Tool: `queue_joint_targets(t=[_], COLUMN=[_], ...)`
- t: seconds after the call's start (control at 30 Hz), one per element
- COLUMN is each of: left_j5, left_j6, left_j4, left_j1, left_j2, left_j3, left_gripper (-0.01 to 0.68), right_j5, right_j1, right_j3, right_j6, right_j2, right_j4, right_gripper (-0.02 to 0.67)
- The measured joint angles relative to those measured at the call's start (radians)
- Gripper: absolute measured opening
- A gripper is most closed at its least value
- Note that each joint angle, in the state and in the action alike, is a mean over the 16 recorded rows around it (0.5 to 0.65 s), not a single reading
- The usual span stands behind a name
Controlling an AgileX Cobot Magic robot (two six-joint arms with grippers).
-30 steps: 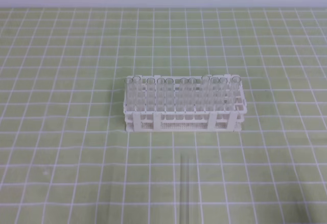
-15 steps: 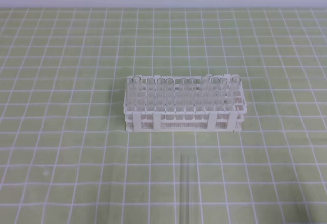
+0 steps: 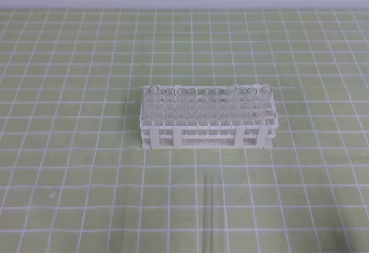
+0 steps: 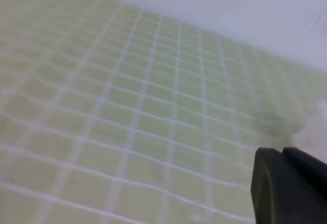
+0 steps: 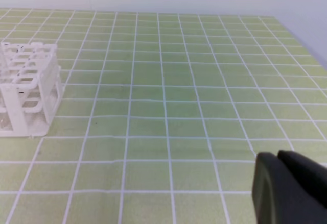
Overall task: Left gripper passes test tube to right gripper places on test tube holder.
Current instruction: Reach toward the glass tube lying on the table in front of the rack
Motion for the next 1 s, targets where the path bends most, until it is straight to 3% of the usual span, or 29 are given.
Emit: queue_joint_targets(t=[0.33, 0.7, 0.87, 1.0], left_j5=[-0.097, -0.218, -0.189, -0.08], left_j6=[-0.194, -0.256, -0.242, -0.184], left_j4=[-0.173, -0.184, -0.178, -0.174], left_j1=[0.0, -0.003, -0.028, -0.063], left_j2=[0.007, 0.007, 0.013, 0.056], left_j3=[-0.003, -0.009, -0.068, -0.168], left_gripper=[-0.003, -0.003, -0.003, -0.003], right_j5=[0.0, 0.0, 0.0, 0.0], right_j1=[0.001, 0.001, 0.001, 0.001], right_j3=[0.0, 0.0, 0.0, 0.0], right_j6=[0.0, 0.0, 0.0, 0.0], right_j2=[0.0, 0.0, 0.0, 0.0], right_j4=[0.0, 0.0, 0.0, 0.0], right_gripper=[-0.018, -0.018, -0.018, -0.018])
